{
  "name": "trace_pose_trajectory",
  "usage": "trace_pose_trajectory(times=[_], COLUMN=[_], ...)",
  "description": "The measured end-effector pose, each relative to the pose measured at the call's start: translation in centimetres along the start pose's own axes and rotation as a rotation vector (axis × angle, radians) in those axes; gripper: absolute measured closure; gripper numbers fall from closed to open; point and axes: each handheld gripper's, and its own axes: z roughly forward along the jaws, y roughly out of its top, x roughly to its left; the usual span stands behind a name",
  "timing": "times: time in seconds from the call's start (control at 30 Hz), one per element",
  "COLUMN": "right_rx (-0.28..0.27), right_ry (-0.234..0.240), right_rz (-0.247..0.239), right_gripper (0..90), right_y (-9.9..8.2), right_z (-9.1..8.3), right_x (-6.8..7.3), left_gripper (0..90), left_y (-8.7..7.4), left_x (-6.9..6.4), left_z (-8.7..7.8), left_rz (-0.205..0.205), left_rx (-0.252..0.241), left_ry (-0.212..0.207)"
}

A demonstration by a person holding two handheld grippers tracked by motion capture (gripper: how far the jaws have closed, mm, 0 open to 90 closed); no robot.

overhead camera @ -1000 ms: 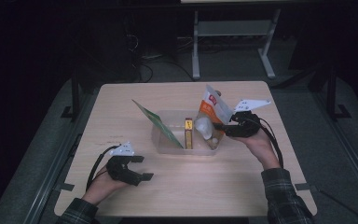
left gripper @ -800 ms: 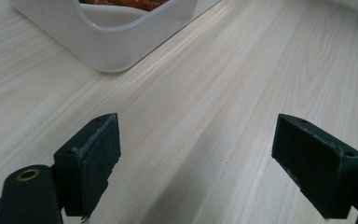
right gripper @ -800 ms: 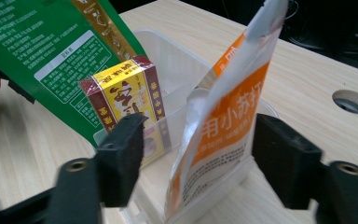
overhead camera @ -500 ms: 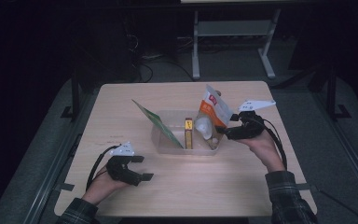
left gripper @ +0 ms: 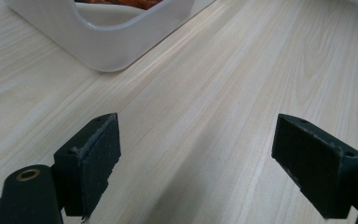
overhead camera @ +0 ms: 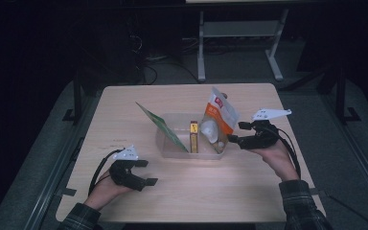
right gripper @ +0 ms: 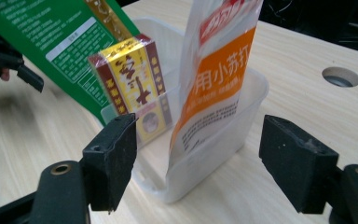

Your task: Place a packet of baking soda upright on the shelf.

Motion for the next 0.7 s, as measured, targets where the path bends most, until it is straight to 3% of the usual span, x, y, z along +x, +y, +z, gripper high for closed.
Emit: trace_pose_trajectory(times=[0.23, 0.7], right_rx=[-0.011, 0.015], right_ry=[0.002, -0.001], right_rz=[0.004, 0.006], right_gripper=[26.7, 26.2], right_y=[-0.7, -3.6], right_z=[-0.7, -1.3], right_x=[0.1, 1.2], left_gripper=[14.8, 14.8], left_y=[0.0, 0.1], left_x=[0.0, -0.2], left_z=[0.1, 0.2], left_rz=[0.025, 0.027], left_rx=[0.015, 0.019], left_ry=[0.004, -0.004])
